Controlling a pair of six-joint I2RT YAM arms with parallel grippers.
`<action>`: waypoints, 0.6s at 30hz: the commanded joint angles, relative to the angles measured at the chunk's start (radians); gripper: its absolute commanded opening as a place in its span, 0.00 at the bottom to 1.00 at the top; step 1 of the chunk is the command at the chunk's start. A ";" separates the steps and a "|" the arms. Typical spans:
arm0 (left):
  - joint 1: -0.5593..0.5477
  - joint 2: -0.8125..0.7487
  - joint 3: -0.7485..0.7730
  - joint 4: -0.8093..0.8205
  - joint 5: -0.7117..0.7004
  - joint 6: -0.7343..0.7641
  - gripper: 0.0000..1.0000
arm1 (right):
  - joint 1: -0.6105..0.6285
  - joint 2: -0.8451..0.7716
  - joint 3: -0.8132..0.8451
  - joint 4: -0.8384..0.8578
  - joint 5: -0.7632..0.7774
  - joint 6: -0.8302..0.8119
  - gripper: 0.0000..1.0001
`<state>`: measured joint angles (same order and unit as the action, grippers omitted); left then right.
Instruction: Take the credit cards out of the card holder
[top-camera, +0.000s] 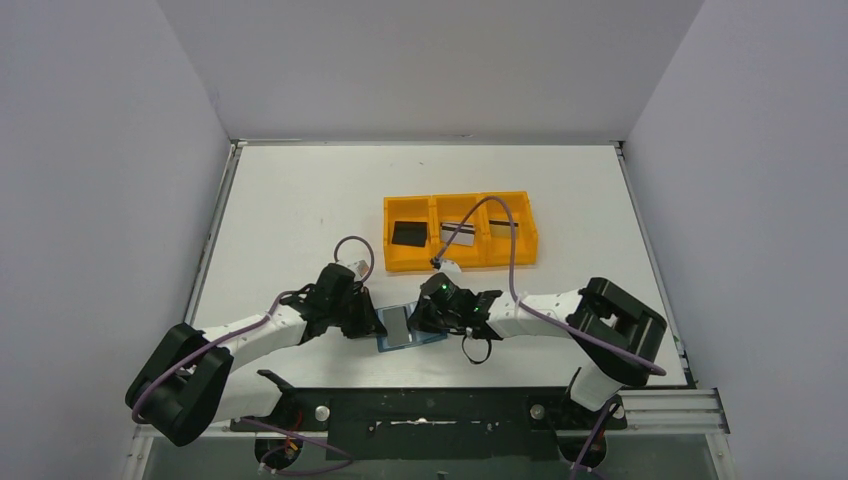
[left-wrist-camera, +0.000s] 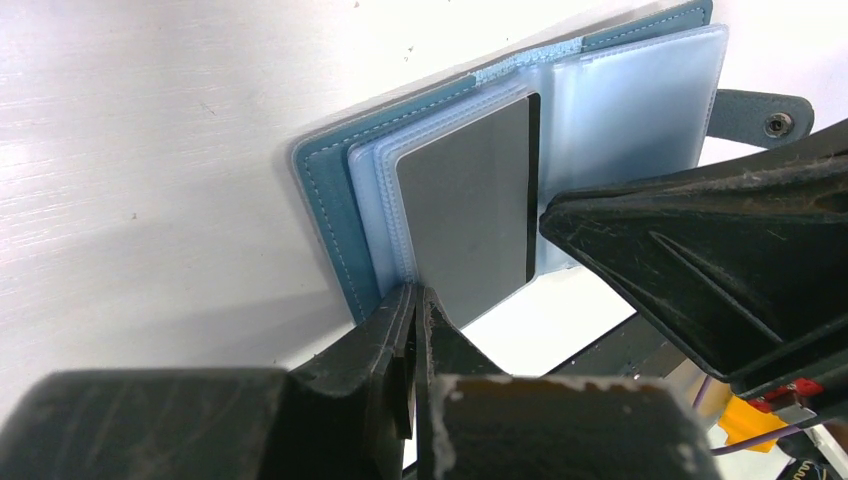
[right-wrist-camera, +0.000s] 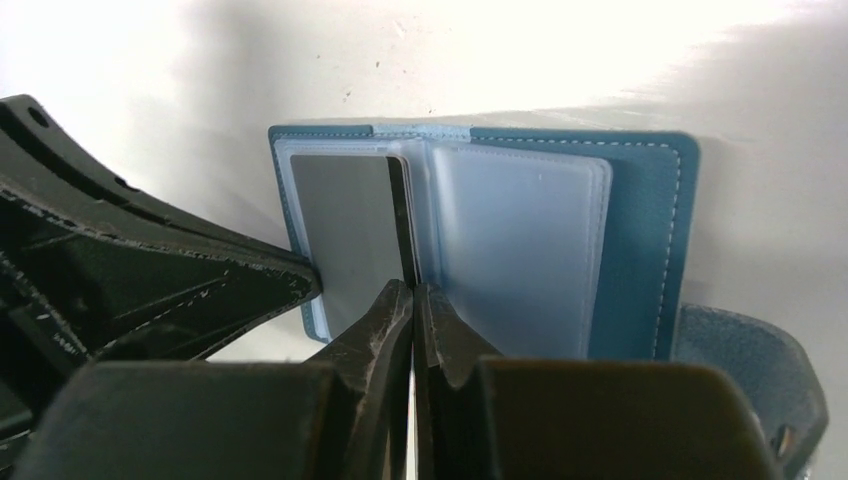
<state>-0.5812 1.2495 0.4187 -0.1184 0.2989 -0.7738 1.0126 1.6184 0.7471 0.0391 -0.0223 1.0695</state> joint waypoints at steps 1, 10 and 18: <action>-0.007 0.004 0.004 -0.031 -0.050 0.021 0.01 | -0.012 -0.069 -0.026 0.089 -0.003 0.025 0.00; -0.007 -0.005 0.020 -0.046 -0.041 0.036 0.13 | -0.026 -0.048 -0.030 0.065 -0.019 0.045 0.17; -0.006 -0.036 0.114 -0.084 -0.078 0.038 0.38 | -0.022 0.011 0.030 0.001 -0.023 0.028 0.23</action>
<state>-0.5877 1.2358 0.4595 -0.1658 0.2729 -0.7616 0.9886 1.6245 0.7338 0.0505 -0.0509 1.1080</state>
